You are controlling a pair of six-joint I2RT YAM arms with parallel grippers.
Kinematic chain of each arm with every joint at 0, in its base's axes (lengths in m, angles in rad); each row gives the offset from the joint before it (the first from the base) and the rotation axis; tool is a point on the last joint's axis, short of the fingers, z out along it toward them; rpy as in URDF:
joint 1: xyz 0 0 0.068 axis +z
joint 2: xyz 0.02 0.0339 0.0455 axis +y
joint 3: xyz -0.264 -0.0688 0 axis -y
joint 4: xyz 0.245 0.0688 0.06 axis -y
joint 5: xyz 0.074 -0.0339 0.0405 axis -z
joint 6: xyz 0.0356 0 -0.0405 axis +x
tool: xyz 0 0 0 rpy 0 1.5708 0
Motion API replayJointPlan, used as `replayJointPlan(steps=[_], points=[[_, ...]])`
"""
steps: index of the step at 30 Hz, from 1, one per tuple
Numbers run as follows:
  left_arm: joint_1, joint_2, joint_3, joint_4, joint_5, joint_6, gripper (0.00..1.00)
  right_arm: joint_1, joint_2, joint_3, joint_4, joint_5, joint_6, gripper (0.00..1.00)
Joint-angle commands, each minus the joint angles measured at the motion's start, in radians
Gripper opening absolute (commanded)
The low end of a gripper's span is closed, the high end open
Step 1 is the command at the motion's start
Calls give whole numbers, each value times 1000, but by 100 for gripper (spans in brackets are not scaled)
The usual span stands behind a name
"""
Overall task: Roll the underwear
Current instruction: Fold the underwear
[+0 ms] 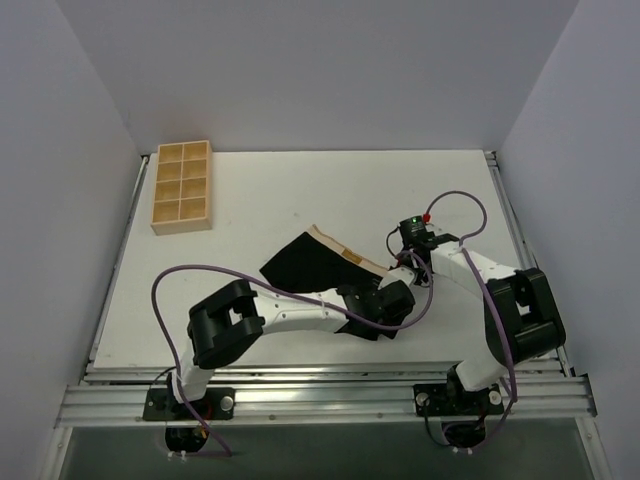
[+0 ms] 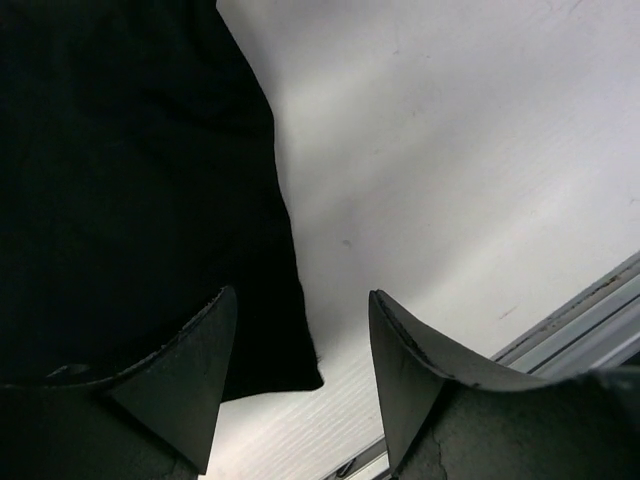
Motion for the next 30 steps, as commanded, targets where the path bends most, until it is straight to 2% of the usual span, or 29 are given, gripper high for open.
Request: replayJointPlan(steps=[1,11,16,24,25,28,29,30], points=[[-21,24,22,69,-2,-9,64,2,-48,-6,-62,20,19,0],[-76,-17,-32,-12,-102,-69,59,-1,-31,7,-60,13,7,0],[-94,-80,-127,6,-126,-104,59,-10,-23,1,-48,6,8,0],[-97,-21,-123,-1,-118,-121,59,-10,-26,-2,-42,3,4,0],[-97,-16,-120,-1,-115,-120,57,-10,-26,-3,-42,1,5,0],[-97,-13,-110,-18,-106,-109,42,-12,-31,-8,-47,6,8,0],[-97,-18,-112,-26,-106,-109,29,-13,-31,-3,-53,12,7,0],[-97,-31,-112,-27,-106,-109,23,-21,-34,1,-60,25,5,0]])
